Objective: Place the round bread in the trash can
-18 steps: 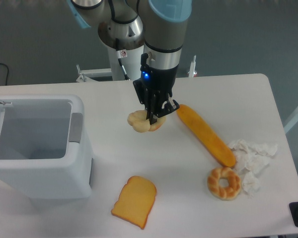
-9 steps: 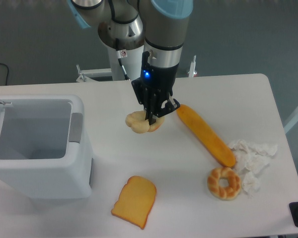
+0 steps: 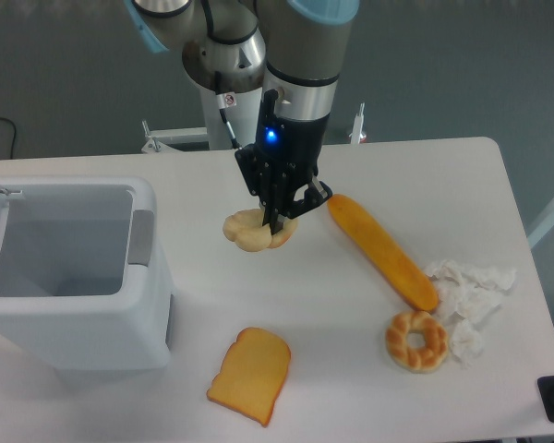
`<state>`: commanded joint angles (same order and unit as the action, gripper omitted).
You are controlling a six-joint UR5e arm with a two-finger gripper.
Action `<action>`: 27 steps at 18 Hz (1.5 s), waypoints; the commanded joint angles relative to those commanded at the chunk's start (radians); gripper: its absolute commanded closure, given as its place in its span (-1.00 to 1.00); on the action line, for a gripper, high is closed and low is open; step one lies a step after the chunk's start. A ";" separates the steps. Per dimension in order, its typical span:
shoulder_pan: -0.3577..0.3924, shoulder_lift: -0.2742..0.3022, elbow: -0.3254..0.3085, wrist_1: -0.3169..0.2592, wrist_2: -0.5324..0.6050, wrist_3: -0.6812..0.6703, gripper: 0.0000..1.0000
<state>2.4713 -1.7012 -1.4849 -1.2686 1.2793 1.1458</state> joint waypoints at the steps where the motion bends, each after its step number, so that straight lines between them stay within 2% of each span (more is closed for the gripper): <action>1: 0.000 -0.002 0.000 0.000 0.000 0.008 1.00; 7: 0.003 0.002 -0.017 -0.003 0.008 0.078 1.00; 16: 0.001 0.009 -0.035 -0.006 0.020 0.112 1.00; 18: -0.002 0.012 -0.057 -0.006 0.056 0.164 1.00; 20: -0.008 0.011 -0.051 -0.011 0.129 0.181 1.00; 27: -0.025 0.009 -0.061 -0.009 0.152 0.206 1.00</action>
<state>2.4467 -1.6920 -1.5462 -1.2778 1.4311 1.3514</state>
